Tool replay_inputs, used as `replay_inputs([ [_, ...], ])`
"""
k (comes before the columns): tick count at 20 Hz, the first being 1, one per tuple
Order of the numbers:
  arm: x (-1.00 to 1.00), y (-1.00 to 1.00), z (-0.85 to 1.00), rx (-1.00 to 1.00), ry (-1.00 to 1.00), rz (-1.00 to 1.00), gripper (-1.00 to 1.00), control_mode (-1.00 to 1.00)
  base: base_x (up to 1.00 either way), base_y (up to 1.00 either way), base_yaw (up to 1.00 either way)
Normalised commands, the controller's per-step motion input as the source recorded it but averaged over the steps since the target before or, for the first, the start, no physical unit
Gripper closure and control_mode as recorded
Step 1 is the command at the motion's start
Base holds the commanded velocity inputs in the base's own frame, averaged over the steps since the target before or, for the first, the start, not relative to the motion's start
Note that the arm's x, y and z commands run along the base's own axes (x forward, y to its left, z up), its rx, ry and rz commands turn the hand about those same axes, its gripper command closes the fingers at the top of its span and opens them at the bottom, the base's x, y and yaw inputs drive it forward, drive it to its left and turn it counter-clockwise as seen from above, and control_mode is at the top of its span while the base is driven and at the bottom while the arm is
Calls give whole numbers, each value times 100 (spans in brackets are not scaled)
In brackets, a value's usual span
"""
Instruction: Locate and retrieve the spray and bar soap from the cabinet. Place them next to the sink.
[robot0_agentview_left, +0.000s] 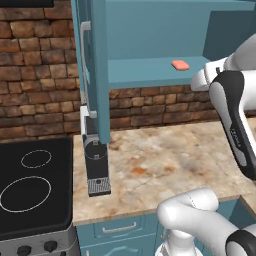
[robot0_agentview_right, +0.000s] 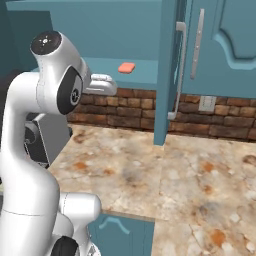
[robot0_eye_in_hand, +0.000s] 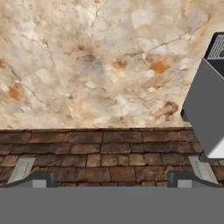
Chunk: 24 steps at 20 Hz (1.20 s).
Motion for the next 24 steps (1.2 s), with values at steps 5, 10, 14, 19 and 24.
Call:
replay_inputs([
  [5,1,1,-2,1,-2,1,-100,-100,0,0,0],
  [10,0,1,-1,-1,-18,-2,-100,-100,0,0,0],
  [14,6,1,4,-3,-10,-1,-100,-100,0,0,0],
  [19,7,0,14,-3,2,0,-100,-100,0,0,0],
  [24,20,0,17,0,4,-2,-100,-100,0,0,0],
])
